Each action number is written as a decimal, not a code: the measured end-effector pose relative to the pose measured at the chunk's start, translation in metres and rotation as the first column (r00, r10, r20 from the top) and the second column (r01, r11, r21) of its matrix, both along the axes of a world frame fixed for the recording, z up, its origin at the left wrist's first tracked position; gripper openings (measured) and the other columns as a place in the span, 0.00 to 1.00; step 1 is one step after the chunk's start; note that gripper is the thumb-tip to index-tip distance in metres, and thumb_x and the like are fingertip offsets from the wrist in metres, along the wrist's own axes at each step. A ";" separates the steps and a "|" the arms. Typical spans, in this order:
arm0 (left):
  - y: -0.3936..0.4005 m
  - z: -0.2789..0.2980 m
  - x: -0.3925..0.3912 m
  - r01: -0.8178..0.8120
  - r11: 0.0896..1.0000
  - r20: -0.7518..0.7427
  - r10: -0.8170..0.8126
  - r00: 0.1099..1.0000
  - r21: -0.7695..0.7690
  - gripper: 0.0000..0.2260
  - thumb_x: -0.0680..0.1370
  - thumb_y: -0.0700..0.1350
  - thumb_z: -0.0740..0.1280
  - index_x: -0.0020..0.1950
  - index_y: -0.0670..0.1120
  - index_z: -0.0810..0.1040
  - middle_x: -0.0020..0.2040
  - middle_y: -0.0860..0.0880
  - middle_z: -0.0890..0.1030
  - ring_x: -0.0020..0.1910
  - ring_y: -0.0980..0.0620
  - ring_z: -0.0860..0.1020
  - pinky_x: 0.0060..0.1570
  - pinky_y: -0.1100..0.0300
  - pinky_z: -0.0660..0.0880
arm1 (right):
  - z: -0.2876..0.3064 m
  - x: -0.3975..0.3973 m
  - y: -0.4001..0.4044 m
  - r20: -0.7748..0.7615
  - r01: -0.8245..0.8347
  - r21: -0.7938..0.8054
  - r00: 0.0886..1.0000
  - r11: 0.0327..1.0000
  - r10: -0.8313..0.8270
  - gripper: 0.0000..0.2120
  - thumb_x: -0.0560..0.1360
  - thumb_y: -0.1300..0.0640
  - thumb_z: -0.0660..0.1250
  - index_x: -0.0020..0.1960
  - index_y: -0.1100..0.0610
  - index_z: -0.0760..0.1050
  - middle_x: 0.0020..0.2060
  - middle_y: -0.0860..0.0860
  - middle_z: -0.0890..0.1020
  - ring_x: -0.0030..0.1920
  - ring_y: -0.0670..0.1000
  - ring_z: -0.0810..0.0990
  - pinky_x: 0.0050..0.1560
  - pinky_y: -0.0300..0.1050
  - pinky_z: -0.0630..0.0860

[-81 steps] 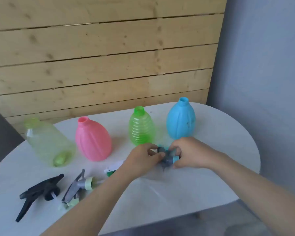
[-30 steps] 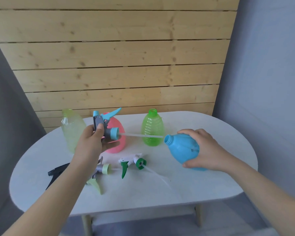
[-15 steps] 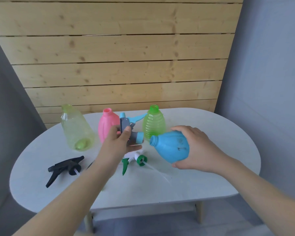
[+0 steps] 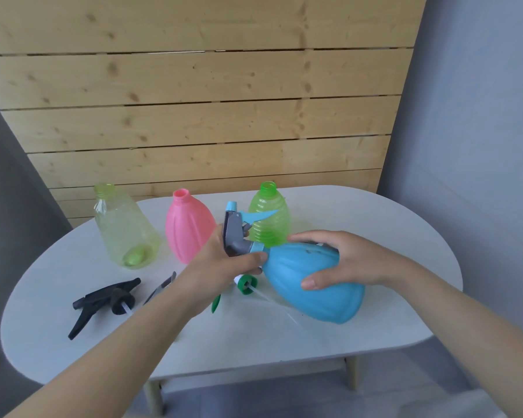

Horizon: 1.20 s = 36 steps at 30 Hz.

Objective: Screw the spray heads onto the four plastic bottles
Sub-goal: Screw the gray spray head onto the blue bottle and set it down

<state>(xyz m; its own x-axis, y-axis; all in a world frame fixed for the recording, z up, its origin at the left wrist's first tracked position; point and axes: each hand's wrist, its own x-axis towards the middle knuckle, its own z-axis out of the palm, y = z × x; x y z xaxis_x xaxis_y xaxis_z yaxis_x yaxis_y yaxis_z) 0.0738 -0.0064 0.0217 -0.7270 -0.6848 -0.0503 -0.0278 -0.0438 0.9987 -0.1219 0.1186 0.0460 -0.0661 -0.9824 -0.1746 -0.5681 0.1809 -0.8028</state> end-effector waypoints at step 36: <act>-0.022 -0.003 0.018 -0.132 0.960 -0.076 0.155 0.985 0.245 0.26 0.72 0.36 0.69 0.69 0.42 0.66 0.59 0.41 0.78 0.47 0.48 0.82 0.43 0.60 0.81 | -0.020 -0.001 -0.005 0.465 0.221 0.130 0.847 0.967 -0.256 0.35 0.67 0.26 0.48 0.64 0.43 0.70 0.54 0.49 0.83 0.45 0.57 0.85 0.29 0.43 0.76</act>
<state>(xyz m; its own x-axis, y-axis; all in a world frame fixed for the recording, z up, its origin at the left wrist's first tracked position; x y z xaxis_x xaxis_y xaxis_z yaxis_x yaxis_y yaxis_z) 0.0917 -0.0288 0.0190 -0.6310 -0.7588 -0.1616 0.0888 -0.2776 0.9566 -0.1227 0.1140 0.0263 -0.1886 -0.9314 -0.3112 -0.0534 0.3261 -0.9438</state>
